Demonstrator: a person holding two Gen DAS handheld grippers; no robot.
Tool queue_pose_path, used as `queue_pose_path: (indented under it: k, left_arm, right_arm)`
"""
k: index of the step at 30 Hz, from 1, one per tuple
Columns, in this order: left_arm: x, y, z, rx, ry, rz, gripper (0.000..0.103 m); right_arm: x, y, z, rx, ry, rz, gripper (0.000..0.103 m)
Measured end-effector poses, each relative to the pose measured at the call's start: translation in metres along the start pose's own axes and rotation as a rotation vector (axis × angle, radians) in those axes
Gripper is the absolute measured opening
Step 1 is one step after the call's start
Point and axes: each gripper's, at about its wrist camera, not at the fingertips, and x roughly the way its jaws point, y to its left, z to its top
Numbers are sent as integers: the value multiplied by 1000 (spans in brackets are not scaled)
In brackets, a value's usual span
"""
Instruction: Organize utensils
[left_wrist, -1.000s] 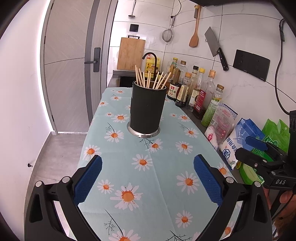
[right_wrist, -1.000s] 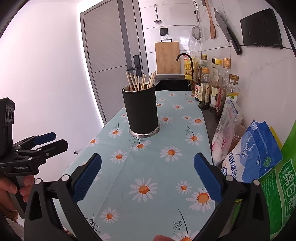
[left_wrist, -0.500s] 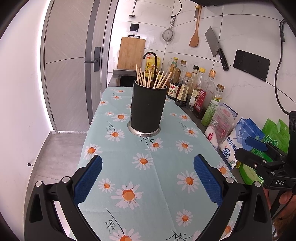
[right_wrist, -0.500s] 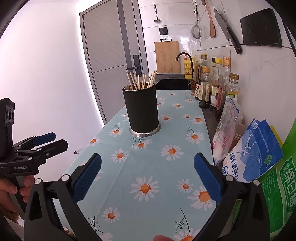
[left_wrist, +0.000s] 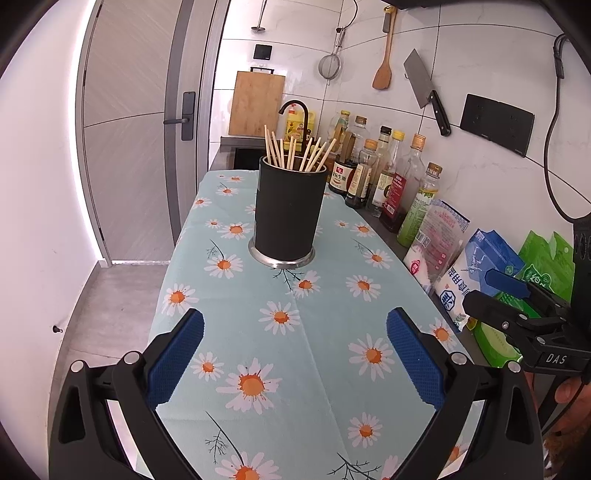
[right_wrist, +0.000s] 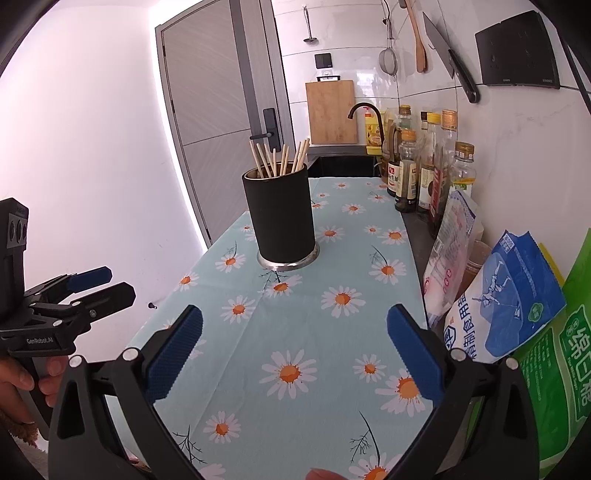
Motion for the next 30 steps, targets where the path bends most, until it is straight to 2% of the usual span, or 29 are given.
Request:
queue_pose_path:
  k: [30]
  left_arm:
    - [3,-3,-1,-5,9,0,97]
  right_arm:
    - [4,-2,2,-3,5,0,99]
